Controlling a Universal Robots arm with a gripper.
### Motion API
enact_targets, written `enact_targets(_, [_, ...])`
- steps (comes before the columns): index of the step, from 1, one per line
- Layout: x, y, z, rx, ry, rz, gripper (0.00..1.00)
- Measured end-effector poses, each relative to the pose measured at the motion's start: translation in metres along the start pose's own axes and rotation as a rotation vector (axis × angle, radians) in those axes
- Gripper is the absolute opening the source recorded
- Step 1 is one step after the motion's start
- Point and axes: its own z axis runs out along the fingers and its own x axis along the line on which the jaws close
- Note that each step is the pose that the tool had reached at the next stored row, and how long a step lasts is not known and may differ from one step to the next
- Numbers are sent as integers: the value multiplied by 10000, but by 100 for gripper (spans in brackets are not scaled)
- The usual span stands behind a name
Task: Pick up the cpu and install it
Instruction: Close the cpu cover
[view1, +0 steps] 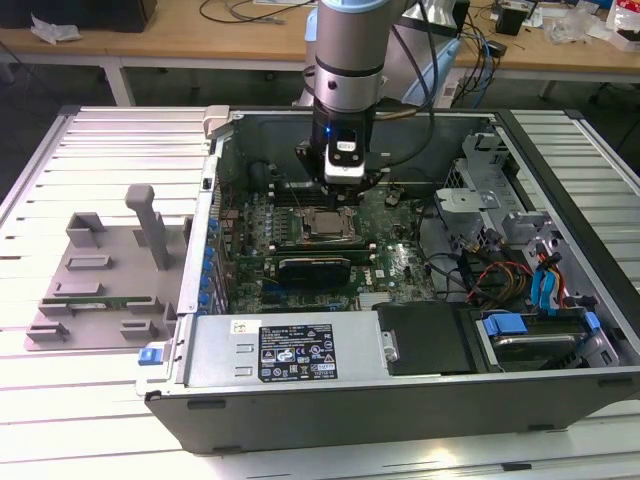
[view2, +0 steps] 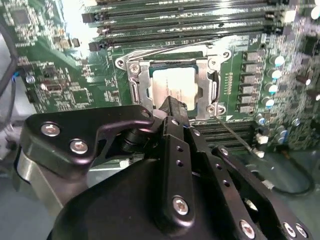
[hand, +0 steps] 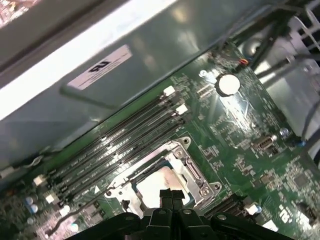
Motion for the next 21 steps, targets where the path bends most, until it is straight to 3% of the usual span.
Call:
enact_targets(7, [0,0,1,-4,10,-1503,11])
enact_targets(9, [0,0,1,-6,15,-2190,11])
enact_targets(12, [0,0,1,-7,19,-2749,11])
enact_targets(18, [1,0,2,-11,30,-4281,11])
enact_targets(21, [0,0,2,-11,33,-4786,11])
